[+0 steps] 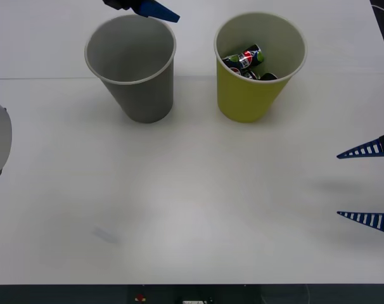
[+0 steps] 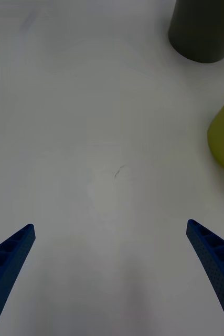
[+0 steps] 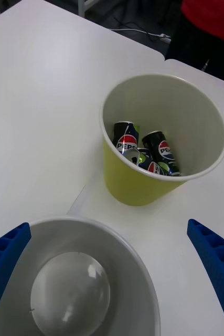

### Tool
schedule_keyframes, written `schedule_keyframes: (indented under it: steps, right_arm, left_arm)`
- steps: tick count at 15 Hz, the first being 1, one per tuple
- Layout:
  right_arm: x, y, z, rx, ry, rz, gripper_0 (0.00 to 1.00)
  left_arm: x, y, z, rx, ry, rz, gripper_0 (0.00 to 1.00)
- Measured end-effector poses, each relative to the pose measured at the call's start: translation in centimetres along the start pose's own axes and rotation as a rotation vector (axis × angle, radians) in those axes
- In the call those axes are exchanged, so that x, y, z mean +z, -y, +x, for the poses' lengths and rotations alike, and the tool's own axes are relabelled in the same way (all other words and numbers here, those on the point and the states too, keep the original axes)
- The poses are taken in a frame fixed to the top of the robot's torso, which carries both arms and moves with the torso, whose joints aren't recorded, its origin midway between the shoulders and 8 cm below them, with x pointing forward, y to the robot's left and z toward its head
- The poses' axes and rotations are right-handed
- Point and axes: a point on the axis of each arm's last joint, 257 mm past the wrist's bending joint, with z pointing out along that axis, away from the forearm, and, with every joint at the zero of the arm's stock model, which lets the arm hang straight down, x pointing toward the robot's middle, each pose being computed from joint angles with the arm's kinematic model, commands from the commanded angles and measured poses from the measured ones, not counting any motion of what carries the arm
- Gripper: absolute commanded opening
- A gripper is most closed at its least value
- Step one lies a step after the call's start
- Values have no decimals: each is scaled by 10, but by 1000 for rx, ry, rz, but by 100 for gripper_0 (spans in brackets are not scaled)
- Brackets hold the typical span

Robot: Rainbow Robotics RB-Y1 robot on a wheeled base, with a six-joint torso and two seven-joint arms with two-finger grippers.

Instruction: Put the can into the green bin and the plastic bottle into the gray bin

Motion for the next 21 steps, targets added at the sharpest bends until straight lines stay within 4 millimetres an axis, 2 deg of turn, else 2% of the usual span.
schedule_keyframes:
  steps: [5, 10, 13, 21]
  right_arm:
    - [0, 0, 0, 0, 0, 0, 100]
    - [0, 0, 0, 0, 0, 0, 100]
    - [0, 0, 0, 0, 0, 0, 100]
    - [0, 0, 0, 0, 0, 0, 100]
  left_arm:
    - [-34, 23, 41, 89, 22, -21, 100]
    - [-66, 65, 91, 138, 22, -3, 100]
    - [-76, 100, 130, 152, -20, 40, 100]
    - [-96, 168, 183, 185, -24, 31, 100]
